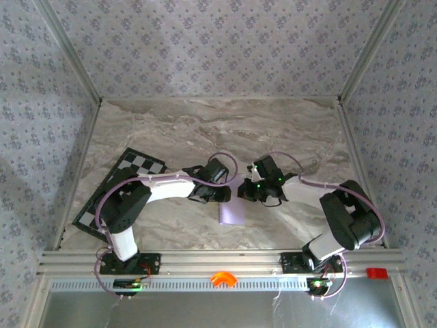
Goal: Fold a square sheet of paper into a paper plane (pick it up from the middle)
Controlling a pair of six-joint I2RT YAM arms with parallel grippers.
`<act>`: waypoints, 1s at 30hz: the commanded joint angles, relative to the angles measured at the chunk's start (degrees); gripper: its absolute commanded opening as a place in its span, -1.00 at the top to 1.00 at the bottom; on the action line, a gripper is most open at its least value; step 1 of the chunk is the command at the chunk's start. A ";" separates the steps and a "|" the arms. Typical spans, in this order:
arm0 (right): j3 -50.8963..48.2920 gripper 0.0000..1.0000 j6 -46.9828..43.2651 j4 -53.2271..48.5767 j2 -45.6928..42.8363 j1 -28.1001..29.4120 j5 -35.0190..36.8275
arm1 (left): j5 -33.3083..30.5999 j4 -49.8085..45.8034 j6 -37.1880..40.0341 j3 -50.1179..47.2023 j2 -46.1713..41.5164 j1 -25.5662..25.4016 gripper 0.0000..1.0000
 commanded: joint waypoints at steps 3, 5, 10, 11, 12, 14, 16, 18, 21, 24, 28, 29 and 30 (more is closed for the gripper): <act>1.52 1.00 0.82 2.05 3.20 1.01 -1.09 | -3.45 -2.44 0.83 -2.95 4.64 0.64 0.15; 1.60 1.00 0.75 2.32 3.75 1.31 -1.56 | -3.47 -2.47 0.83 -3.00 4.55 0.71 0.15; 1.18 1.00 0.83 2.47 3.29 1.51 -1.56 | -3.45 -2.48 1.03 -2.83 4.56 0.71 0.15; 1.01 1.00 0.86 2.40 3.00 1.50 -1.56 | -3.47 -2.62 1.03 -2.83 4.55 0.68 0.15; 0.92 1.00 0.87 2.48 2.94 1.50 -1.42 | -3.46 -2.65 1.00 -2.75 4.55 0.71 0.15; 0.91 1.00 0.84 2.65 3.00 1.50 -1.57 | -3.47 -2.58 0.96 -2.84 4.55 0.69 0.15; 0.99 1.00 0.94 2.90 3.55 1.50 -2.32 | -3.46 -2.32 0.84 -2.96 4.66 0.67 0.15; 0.61 1.00 1.14 3.68 4.15 1.50 -3.00 | -3.47 -2.45 0.89 -2.65 4.73 0.65 0.15; -0.76 1.00 0.55 2.84 5.35 1.50 -1.30 | -3.69 -2.55 1.06 -2.70 4.69 0.70 0.15; -2.60 1.00 -0.16 2.63 6.96 1.24 -0.52 | -3.56 -2.42 0.99 -2.79 4.76 0.70 0.15; -4.36 1.00 -0.60 2.66 7.85 1.23 0.13 | -3.56 -2.30 0.87 -3.00 4.64 0.69 0.15; -4.50 1.00 -0.74 2.66 7.78 1.26 0.22 | -3.48 -2.28 0.90 -3.01 4.64 0.71 0.15; -4.67 1.00 -0.82 2.55 7.77 1.21 0.47 | -3.48 -2.26 0.81 -3.00 4.56 0.71 0.15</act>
